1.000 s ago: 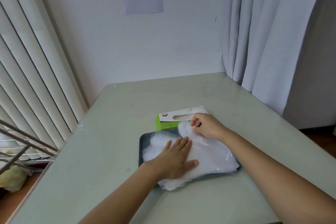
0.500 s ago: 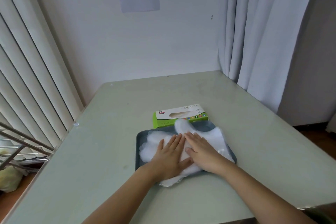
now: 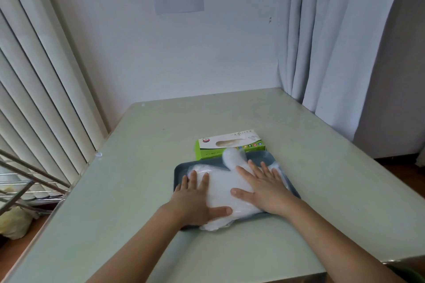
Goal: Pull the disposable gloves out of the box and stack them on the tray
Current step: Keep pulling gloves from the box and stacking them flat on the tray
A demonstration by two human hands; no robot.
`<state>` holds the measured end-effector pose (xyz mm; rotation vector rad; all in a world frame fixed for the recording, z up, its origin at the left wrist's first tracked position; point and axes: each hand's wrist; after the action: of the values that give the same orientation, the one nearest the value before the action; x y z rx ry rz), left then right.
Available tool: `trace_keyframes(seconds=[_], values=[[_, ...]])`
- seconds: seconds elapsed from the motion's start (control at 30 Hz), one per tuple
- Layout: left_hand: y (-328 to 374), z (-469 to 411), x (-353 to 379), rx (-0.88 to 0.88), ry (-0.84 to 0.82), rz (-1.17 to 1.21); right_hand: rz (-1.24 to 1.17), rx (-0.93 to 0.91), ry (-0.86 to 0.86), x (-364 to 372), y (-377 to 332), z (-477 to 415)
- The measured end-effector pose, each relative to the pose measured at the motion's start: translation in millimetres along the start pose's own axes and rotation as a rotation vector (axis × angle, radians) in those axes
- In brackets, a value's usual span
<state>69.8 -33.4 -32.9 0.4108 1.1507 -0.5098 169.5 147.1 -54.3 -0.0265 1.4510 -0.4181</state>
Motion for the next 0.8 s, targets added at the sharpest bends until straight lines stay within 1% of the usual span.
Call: trace_keyframes(seconds=[0.13,0.17,0.27,0.3,0.37,0.4,0.47,0.63,0.7,0.8], values=[[-6.0,1.1,-26.1,0.008,-0.072,0.077,-0.026,-0.010,0.038,-0.9,-0.6,-5.8],[-8.2,-1.3,-34.0,0.009,-0.045,0.110,-0.040,-0.028,0.101,-3.8,-1.4,-7.8],[-20.4,-19.0,-55.8,-0.042,0.191,0.274,-0.266,-0.091,0.425,-21.0,1.9,-18.6],[-25.3,-30.3,-58.6,-0.054,0.242,0.347,-0.313,-0.109,0.512,-30.1,4.5,-25.3],[-30.4,-50.4,-59.8,-0.023,0.266,0.483,-0.289,-0.134,0.609,-49.5,8.7,-39.5],[-29.6,-54.6,-58.7,0.010,0.261,0.545,-0.263,-0.132,0.613,-57.3,9.9,-43.6],[-28.4,-69.4,-57.2,0.059,0.238,0.661,-0.236,-0.152,0.557,-68.6,15.8,-64.0],[-32.6,-100.0,-49.7,0.098,0.193,0.882,-0.154,-0.277,0.290,-69.7,29.3,-112.8],[-37.2,-107.6,-48.7,0.110,0.165,0.921,-0.146,-0.310,0.204,-65.4,31.5,-122.2],[-42.1,-118.3,-48.3,0.131,0.119,0.901,-0.131,-0.352,0.147,-64.4,35.2,-134.3]])
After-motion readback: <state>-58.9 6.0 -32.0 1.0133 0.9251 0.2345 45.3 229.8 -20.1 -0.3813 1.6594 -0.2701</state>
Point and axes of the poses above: each hand's wrist, its own z-axis away from the middle knuckle, its own x-axis out of the palm, y = z × x, and after that the axes turned 9 degrees about -x, right-handed
